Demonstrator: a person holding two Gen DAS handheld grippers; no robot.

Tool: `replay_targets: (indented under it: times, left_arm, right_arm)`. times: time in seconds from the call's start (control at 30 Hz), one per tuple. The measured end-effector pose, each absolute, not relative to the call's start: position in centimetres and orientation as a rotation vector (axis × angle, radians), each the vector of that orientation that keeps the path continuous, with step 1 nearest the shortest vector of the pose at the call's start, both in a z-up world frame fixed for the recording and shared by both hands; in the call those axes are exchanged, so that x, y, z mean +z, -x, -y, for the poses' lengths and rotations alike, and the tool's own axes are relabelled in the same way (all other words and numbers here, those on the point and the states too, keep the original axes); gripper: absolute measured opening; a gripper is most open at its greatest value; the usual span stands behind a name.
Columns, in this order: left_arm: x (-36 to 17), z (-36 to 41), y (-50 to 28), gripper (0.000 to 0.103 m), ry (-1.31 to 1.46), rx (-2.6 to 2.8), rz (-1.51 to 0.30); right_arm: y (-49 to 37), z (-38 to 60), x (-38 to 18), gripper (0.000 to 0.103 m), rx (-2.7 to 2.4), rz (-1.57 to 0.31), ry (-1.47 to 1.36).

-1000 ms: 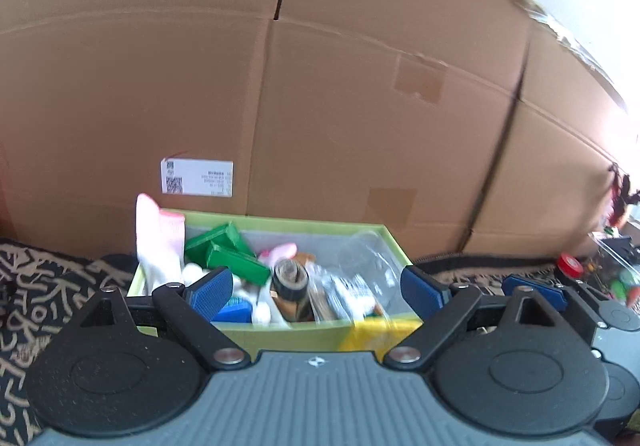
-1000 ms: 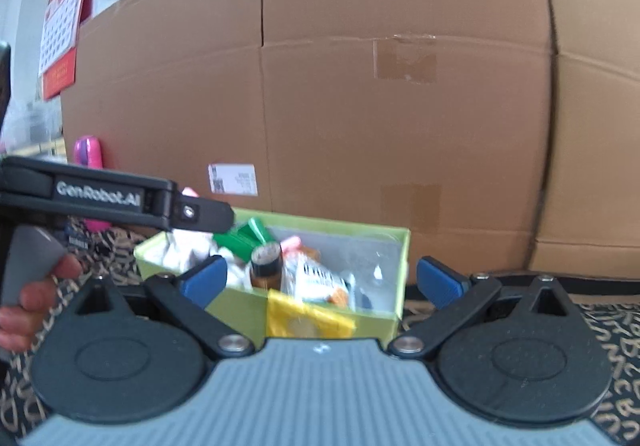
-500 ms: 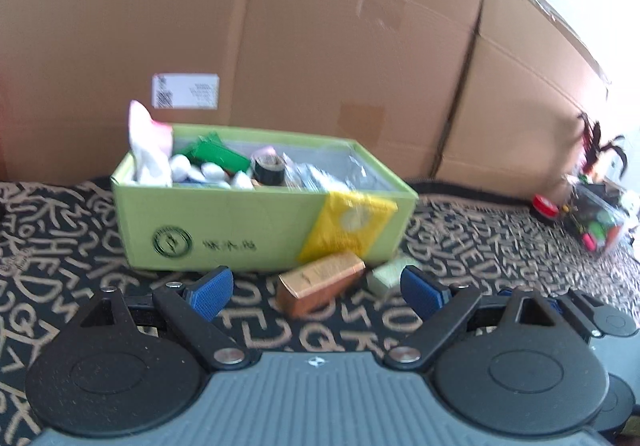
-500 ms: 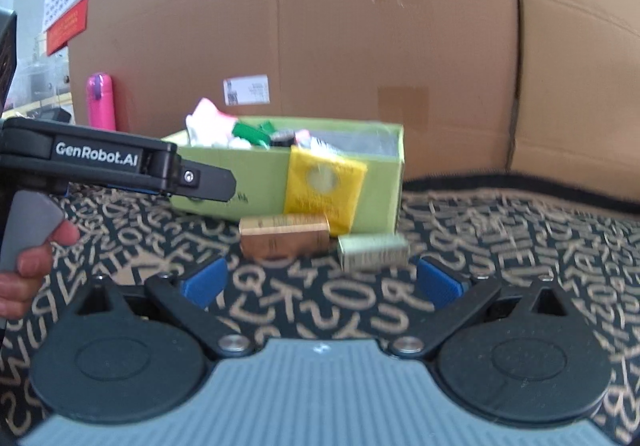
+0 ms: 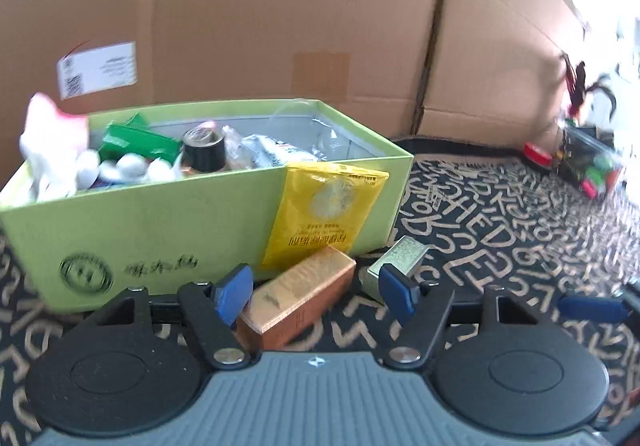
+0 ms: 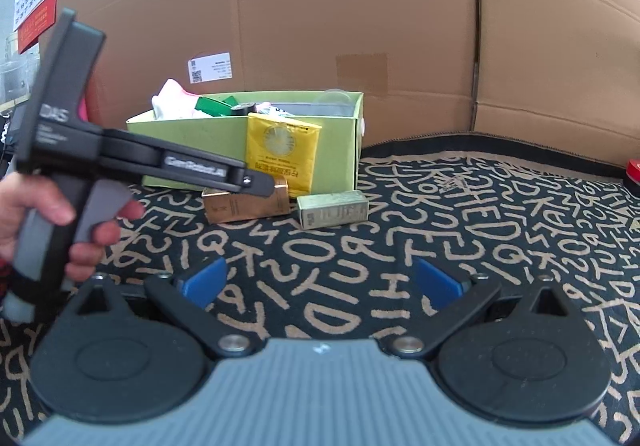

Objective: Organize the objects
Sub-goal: 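Move both tools back toward the gold box and pale-green box, then grasp the tall gold box with left tool while right tool grasps pale-green box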

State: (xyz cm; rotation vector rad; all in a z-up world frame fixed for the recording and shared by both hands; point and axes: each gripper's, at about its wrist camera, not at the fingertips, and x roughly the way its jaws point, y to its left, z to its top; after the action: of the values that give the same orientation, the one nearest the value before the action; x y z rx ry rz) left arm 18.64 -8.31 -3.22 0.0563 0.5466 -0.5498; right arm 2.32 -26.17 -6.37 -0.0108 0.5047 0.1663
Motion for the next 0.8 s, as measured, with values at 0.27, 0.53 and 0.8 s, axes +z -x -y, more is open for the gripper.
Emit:
replay_targets:
  times: [0.27, 0.53, 0.8]
  left_arm:
    - [-4.0, 7.2, -17.5, 0.027, -0.004, -0.572, -0.614]
    - [-3.2, 4.5, -14.3, 0.027, 0.069, -0.438, -0.649]
    - [-3.2, 3.2, -13.2, 0.027, 0.129, -0.441, -0.674]
  right_arm:
    - [-3.8, 26.3, -6.7, 0.103, 0.142, -0.545, -0.001]
    - [-8.7, 25.5, -6.8, 0.102, 0.086, -0.588, -0.034]
    - [-14.5, 23.2, -7.4, 0.081, 0.007, -0.651, -0.073]
